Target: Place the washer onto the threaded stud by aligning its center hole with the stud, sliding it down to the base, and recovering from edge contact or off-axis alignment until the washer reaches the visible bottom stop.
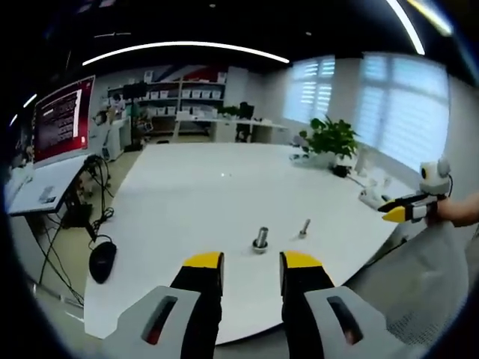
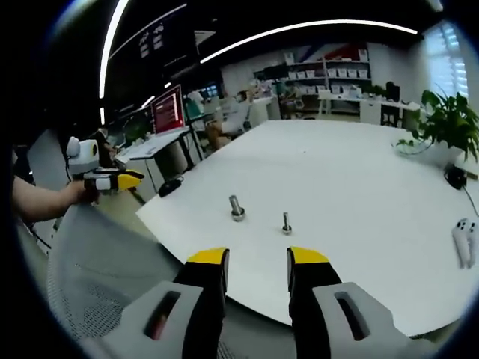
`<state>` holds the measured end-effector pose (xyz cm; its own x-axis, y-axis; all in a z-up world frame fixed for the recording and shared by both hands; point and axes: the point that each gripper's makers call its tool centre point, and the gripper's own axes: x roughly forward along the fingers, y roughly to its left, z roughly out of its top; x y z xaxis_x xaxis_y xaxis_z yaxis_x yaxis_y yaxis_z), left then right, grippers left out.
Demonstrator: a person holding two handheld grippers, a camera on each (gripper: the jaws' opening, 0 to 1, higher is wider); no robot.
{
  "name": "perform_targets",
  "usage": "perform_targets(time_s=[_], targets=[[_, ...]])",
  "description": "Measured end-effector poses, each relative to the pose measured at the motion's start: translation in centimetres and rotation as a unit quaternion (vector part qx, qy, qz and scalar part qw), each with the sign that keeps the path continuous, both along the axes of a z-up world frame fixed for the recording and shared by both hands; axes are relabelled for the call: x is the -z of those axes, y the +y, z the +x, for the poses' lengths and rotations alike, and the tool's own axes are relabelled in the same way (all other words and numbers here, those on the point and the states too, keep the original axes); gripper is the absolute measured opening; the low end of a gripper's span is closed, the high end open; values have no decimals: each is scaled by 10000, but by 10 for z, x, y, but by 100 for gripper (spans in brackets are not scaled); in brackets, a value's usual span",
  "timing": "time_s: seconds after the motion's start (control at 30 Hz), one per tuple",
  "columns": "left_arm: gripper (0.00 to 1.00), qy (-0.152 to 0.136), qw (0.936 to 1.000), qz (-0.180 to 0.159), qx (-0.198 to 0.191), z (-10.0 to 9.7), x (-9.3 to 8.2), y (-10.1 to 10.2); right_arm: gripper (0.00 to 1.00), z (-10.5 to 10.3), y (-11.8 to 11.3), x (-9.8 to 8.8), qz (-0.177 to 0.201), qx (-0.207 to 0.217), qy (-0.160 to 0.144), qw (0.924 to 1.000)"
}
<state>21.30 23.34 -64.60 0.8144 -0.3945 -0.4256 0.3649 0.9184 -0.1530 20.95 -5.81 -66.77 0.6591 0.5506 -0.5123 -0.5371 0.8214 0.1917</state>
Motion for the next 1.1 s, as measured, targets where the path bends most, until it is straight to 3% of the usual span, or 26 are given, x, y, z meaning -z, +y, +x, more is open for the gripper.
perform_targets(time_s=[0.1, 0.2, 0.33, 0.9, 1.1], targets=[[28, 1, 10000, -5, 12, -1, -1, -1, 34, 2, -2, -3, -5, 58, -117, 9999], [31, 314, 9995, 30, 64, -5, 11, -5, 35, 0, -3, 1, -33, 42, -36, 10000], [30, 160, 9998, 36, 114, -3, 5, -4, 35, -1, 2, 4, -129, -117, 38, 9998], [29, 303, 9994, 94, 109, -3, 12, -2, 34, -1, -2, 4, -32, -23, 79, 10000], [30, 304, 9995, 54, 12, -3, 11, 1, 34, -1, 1, -1, 47, -94, -43, 9999]])
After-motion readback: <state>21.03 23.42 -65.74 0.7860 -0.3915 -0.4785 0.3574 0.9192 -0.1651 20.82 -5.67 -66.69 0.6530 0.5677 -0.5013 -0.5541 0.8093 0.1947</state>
